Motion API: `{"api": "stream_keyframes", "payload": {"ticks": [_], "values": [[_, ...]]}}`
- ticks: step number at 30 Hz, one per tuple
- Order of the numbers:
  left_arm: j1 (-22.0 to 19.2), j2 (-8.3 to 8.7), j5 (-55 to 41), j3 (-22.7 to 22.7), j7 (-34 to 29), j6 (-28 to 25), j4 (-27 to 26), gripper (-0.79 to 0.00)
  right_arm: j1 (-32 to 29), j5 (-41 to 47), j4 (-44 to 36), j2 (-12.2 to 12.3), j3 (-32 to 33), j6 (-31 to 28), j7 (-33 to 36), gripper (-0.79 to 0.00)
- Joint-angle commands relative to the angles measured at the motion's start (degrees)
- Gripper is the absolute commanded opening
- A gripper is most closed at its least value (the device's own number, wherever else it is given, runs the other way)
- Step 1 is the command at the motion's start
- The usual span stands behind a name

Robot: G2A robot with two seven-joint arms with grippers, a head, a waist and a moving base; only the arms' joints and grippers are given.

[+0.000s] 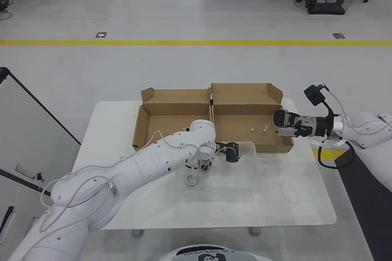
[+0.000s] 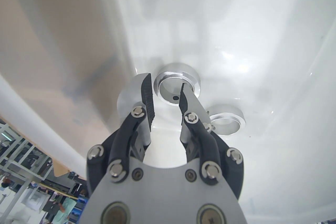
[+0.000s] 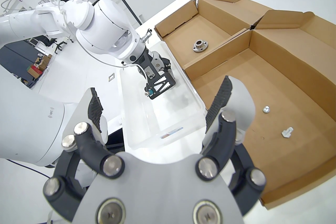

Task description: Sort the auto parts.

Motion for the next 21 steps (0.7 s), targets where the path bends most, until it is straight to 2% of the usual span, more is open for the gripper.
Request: {"api": "stream_keyframes", "payload": {"ticks": [1,4,11,19,21], "values": [[0.0,-0.24,0.0,-0.1,-0.1,-0.1,0.4,-0.471,0.0,0.0,0.0,0.0,0.0,0.0,0.0,0.0],[0.2,-0.53,-0.1,-0.3,-0.3,-0.1,0.9,-0.428,0.0,0.0,0.0,0.0,0.0,0.0,0.0,0.0],[0.6,-0.79,-0.6,-0.6,-0.7,-0.1,1.5,-0.409,0.0,0.0,0.0,0.0,0.0,0.0,0.0,0.0],[0.3,-0.29,-2.2,0.1,-0.1,-0.7,0.6,-0.348,0.0,0.0,0.0,0.0,0.0,0.0,0.0,0.0],[0.3,-0.1,-3.0,0.1,0.2,-1.0,0.5,-0.36,0.0,0.0,0.0,0.0,0.0,0.0,0.0,0.0]]}}
